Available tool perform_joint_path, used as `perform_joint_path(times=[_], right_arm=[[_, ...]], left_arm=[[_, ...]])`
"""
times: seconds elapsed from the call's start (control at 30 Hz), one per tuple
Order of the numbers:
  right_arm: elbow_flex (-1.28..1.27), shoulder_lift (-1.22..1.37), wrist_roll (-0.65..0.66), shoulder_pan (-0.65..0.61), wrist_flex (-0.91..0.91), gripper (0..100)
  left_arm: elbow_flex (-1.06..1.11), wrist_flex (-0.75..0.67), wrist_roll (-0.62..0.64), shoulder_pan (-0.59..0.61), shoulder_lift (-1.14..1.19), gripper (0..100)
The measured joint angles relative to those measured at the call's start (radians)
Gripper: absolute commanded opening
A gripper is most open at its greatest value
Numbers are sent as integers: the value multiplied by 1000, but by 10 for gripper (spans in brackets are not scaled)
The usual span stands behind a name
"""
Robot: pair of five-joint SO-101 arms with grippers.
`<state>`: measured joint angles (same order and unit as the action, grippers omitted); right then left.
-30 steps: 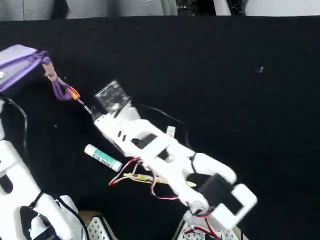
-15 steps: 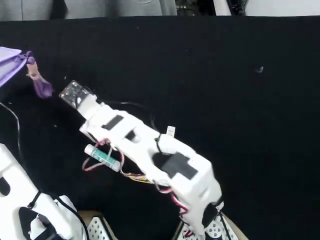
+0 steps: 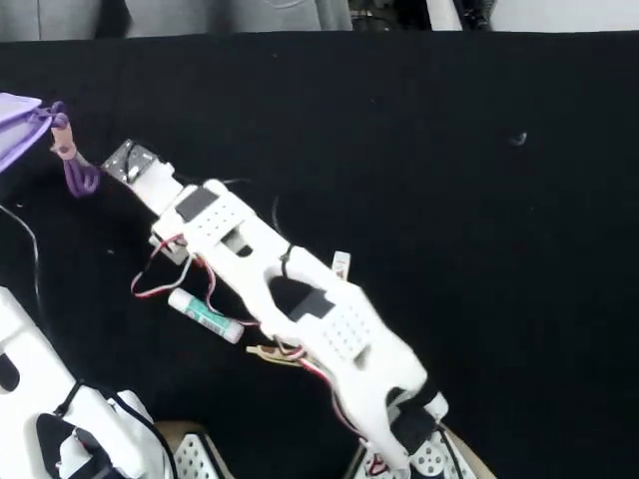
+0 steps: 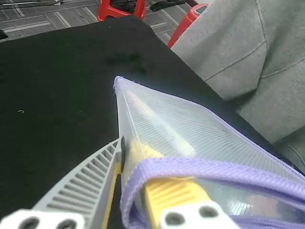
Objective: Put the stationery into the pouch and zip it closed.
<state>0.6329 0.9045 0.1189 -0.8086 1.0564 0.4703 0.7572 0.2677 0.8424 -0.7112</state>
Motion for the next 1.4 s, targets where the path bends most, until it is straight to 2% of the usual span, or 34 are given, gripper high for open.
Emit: perform_joint_path(times=[0.13, 0.3, 0.6, 0.83, 1.17, 1.4], right_arm=[[207, 109, 0, 3, 135, 11], [456, 199, 2, 40, 308, 11], [945, 258, 2, 241, 589, 11], [985, 196, -89, 324, 672, 11], [985, -137, -107, 368, 680, 11], [970, -393, -107, 368, 680, 11]], left_arm=[[0, 0, 0, -6, 0, 29], [0, 21, 0, -72, 0, 29], [2, 57, 0, -195, 0, 29], [-38, 163, 0, -284, 0, 29], [-57, 244, -2, -446, 0, 29], [-149, 376, -9, -522, 0, 29]])
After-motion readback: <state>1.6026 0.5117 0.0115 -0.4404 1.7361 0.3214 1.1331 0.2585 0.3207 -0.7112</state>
